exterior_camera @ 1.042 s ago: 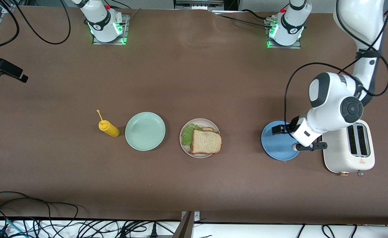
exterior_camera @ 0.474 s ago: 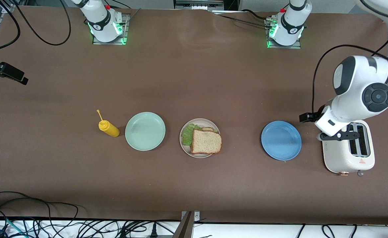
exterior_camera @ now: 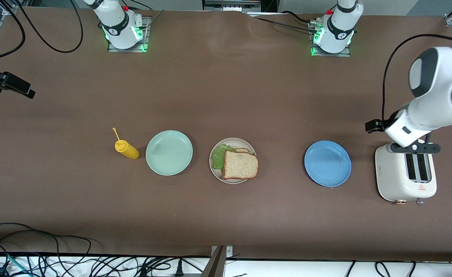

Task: Make sandwich on beige plate with both arms

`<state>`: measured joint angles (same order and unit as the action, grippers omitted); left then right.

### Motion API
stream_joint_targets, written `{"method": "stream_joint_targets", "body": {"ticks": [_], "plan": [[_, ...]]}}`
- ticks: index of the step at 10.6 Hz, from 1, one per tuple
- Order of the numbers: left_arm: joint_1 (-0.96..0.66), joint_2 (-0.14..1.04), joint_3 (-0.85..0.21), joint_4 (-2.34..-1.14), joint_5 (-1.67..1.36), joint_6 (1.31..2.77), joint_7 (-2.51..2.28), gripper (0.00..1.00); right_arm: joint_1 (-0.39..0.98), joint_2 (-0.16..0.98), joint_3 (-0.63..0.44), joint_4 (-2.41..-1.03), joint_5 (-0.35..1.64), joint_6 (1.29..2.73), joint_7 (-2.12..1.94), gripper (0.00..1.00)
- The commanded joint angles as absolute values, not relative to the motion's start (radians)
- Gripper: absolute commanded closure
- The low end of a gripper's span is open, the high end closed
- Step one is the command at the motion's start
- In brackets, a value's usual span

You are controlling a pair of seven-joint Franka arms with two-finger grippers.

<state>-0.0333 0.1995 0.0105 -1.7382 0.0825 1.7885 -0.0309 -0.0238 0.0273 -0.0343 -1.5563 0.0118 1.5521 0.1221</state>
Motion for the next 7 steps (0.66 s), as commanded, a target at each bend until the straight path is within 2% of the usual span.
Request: {"method": "stream_joint_targets", "body": {"ticks": [1, 3, 7], "plan": [[-0.029, 0.12, 0.018, -1.758, 0.031, 1.769, 0.0, 0.0, -0.025, 0.018, -0.031, -1.548, 0.028, 1.539, 0.112, 0.0], [-0.031, 0.072, 0.02, -1.747, 0.028, 1.706, 0.021, 0.0, -0.025, 0.012, -0.031, -1.548, 0.028, 1.537, 0.11, 0.0], [-0.032, 0.057, 0.032, -1.605, -0.017, 1.554, 0.112, 0.0, -0.025, 0.012, -0.028, -1.548, 0.023, 1.525, 0.114, 0.0]]}}
